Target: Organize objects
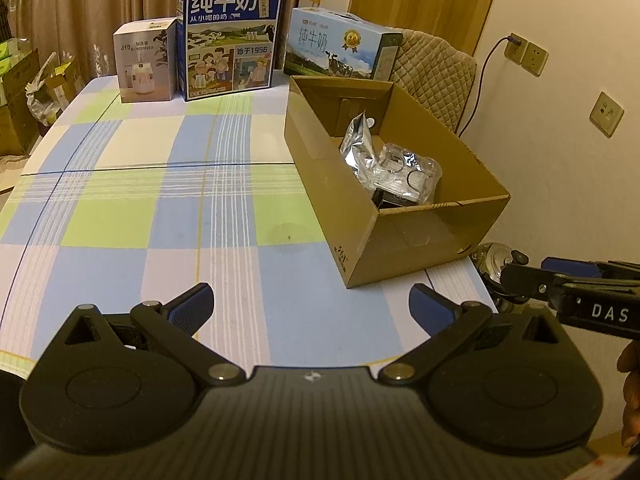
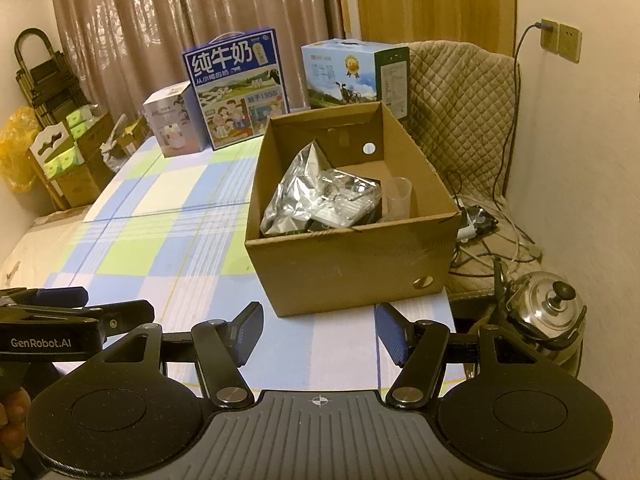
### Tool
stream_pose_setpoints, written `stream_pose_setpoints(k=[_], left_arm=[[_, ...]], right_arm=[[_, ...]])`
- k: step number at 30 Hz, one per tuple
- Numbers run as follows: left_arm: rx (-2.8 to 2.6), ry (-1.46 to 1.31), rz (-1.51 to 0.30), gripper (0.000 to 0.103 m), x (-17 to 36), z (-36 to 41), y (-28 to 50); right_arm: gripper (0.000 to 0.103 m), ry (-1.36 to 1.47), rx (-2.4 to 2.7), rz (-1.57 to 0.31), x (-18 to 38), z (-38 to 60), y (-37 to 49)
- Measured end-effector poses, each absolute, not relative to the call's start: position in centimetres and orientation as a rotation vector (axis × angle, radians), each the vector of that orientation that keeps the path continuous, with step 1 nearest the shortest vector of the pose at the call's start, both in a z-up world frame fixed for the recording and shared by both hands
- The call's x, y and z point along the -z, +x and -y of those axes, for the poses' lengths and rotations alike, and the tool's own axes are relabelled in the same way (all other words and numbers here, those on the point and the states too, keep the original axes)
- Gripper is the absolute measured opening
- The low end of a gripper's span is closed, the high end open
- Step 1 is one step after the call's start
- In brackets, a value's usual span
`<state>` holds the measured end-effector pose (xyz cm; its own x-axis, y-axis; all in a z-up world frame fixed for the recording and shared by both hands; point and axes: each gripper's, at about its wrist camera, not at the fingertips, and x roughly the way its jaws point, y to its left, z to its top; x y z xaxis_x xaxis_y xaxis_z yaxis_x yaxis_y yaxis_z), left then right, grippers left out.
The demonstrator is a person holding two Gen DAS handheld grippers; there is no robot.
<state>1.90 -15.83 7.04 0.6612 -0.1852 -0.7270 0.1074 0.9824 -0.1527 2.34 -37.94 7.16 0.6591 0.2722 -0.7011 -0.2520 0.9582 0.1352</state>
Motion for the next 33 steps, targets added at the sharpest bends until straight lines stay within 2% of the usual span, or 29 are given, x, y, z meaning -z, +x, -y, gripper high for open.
stream_pose_setpoints(k=[33], left_arm=[[0.183, -0.113, -0.820, 0.102, -6.99, 15.85, 1.92]], right_arm=[[0.060, 0.021, -0.307, -0.801, -7.11, 37.39, 2.45]])
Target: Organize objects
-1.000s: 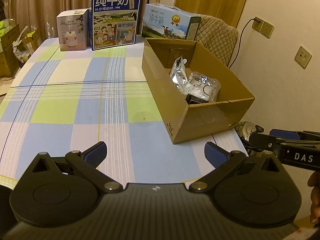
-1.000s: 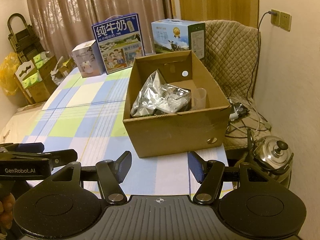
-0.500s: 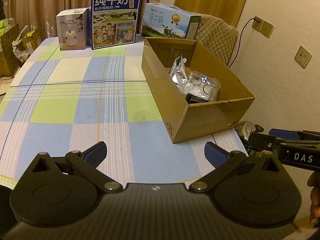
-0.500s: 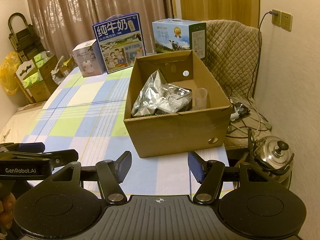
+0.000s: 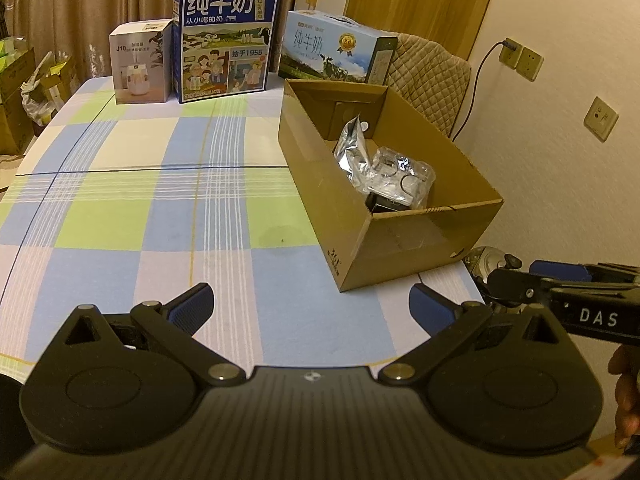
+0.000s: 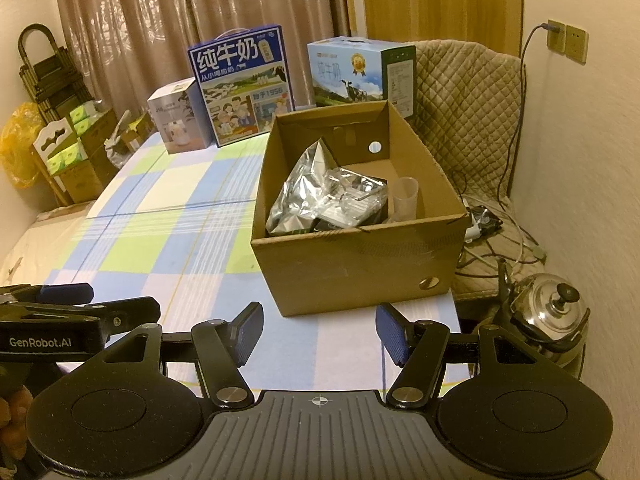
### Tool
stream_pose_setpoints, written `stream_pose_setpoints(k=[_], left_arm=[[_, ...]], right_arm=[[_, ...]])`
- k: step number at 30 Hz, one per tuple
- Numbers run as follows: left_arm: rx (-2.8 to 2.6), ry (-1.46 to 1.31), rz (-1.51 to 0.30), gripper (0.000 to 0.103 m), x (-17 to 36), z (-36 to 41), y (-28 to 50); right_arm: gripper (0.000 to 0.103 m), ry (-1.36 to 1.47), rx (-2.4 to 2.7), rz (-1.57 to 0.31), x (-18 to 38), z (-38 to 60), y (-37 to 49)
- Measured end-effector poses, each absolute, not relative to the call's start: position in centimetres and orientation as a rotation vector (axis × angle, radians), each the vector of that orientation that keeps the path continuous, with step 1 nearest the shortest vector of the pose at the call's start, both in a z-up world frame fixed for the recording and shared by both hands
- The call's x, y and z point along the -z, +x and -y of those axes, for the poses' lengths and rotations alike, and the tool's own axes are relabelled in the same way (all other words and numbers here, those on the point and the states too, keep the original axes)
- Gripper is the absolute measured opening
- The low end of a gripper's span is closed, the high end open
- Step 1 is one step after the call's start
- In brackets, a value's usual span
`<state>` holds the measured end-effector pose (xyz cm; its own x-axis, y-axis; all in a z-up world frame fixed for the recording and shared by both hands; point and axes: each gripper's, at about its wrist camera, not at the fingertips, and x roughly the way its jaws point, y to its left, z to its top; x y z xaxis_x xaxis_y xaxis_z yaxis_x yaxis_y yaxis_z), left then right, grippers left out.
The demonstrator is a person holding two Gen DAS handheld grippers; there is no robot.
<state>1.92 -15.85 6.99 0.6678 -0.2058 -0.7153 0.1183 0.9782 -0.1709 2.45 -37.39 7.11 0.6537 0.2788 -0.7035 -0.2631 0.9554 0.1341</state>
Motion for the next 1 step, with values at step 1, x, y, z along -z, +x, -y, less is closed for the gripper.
stream_pose_setpoints(k=[1], left_arm=[[0.183, -0.115, -0.821, 0.102, -7.00, 15.81, 1.99]], right_arm=[[0.060, 0.021, -0.307, -0.801, -7.11, 37.38, 2.45]])
